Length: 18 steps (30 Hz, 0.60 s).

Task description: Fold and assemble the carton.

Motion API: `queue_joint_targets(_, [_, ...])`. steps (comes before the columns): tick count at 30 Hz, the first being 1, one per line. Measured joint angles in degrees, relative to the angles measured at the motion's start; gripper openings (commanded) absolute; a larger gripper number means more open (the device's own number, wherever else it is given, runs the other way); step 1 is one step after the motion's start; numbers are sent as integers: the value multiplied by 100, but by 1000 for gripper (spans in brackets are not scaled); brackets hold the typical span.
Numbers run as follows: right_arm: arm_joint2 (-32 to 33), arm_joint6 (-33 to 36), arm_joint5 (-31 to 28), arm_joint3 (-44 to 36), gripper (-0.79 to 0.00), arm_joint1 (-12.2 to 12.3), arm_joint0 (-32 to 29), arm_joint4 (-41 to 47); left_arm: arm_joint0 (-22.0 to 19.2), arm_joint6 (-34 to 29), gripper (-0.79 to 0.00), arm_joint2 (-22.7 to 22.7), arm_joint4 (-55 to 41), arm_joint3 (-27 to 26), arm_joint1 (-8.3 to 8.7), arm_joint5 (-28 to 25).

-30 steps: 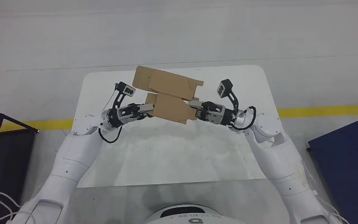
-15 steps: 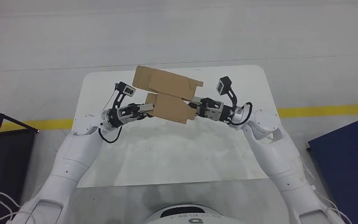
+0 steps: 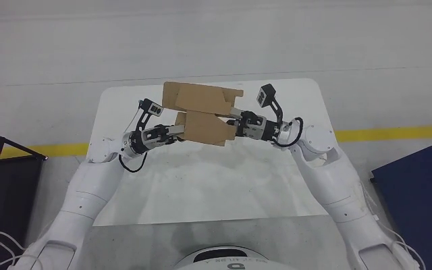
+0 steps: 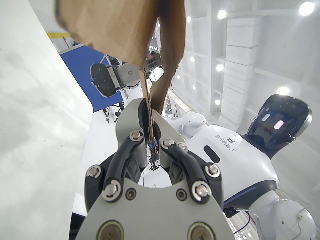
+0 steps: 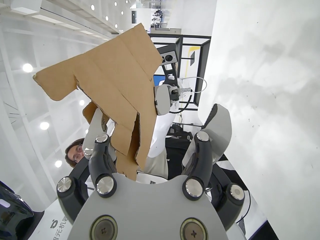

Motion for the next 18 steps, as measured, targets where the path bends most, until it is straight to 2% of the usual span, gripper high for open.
queue_joint_targets(7, [-142,-14,1,228,-443,-23,218,-22,0,0,-785,0,0,0,0,0])
queue_joint_targets(8, [-169,18,3,228,-505,-24,231,-35,0,0,-785,0,0,0,0,0])
queue_joint_targets(10, [-204,73,2,218,-573,-24,247,-52,0,0,-785,0,0,0,0,0])
queue_joint_targets(14, [-205,115,-54,158,-785,-17,234,-41,0,0,-785,0,0,0,0,0])
queue_joint_targets(18, [-173,86,-115,121,-785,-10,203,-8,0,0,-785,0,0,0,0,0])
